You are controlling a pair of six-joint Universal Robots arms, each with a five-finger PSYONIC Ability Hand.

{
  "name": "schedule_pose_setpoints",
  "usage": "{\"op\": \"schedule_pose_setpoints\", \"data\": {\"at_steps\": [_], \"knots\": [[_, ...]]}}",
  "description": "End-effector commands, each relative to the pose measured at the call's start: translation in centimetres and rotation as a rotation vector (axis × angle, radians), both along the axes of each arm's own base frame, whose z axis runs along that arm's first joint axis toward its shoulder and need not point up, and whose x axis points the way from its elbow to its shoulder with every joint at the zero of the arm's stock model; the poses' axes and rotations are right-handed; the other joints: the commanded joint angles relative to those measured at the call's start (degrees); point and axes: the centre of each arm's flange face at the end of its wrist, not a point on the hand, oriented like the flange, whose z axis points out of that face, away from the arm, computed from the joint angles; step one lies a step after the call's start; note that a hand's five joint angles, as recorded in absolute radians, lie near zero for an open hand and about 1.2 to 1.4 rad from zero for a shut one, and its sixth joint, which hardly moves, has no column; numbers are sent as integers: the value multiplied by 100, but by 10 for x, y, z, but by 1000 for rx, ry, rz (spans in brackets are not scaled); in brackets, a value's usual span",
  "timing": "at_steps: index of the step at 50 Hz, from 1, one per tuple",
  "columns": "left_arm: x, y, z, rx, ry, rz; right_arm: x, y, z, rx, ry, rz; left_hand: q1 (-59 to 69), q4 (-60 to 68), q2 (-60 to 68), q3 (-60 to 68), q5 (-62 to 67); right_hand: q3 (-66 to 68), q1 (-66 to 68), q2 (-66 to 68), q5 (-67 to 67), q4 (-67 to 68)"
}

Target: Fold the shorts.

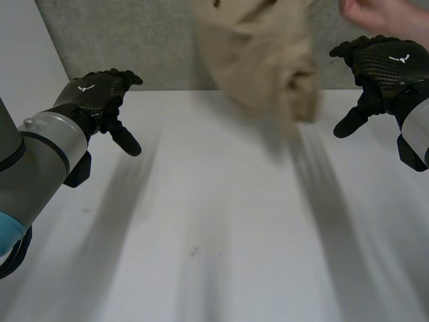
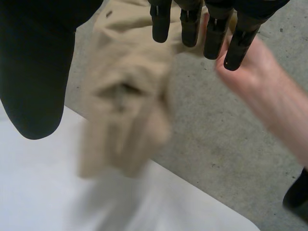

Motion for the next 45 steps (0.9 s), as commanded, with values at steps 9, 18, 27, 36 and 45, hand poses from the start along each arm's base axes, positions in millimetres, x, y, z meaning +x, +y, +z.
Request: {"op": "schedule_pose_setpoints", "data": {"at_steps": [9, 18, 27, 36, 45], "knots": [[-1, 1, -2, 3, -2, -4, 0, 0, -1, 3, 1, 1, -169, -148, -159, -193, -235, 8, 192, -214, -369, -256], [-3, 1, -6, 16, -8, -8, 1, 0, -3, 7, 4, 4, -169, -148, -159, -193, -235, 8, 192, -214, -369, -256], [-7, -8, -22, 2, -8, -9, 8, -6, -27, 28, 135, 69, -69, -47, -59, -92, -134, 8, 192, -214, -369, -256], [-12, -11, -40, 35, -24, -15, 26, -16, -79, 80, 320, 253, -18, 4, -8, -42, -84, 8, 192, -214, -369, -256], [-20, -5, -47, 54, -36, -43, 45, -64, -130, 67, 242, 259, -35, -13, -25, -59, -100, 857, 1040, 634, 480, 592]]}}
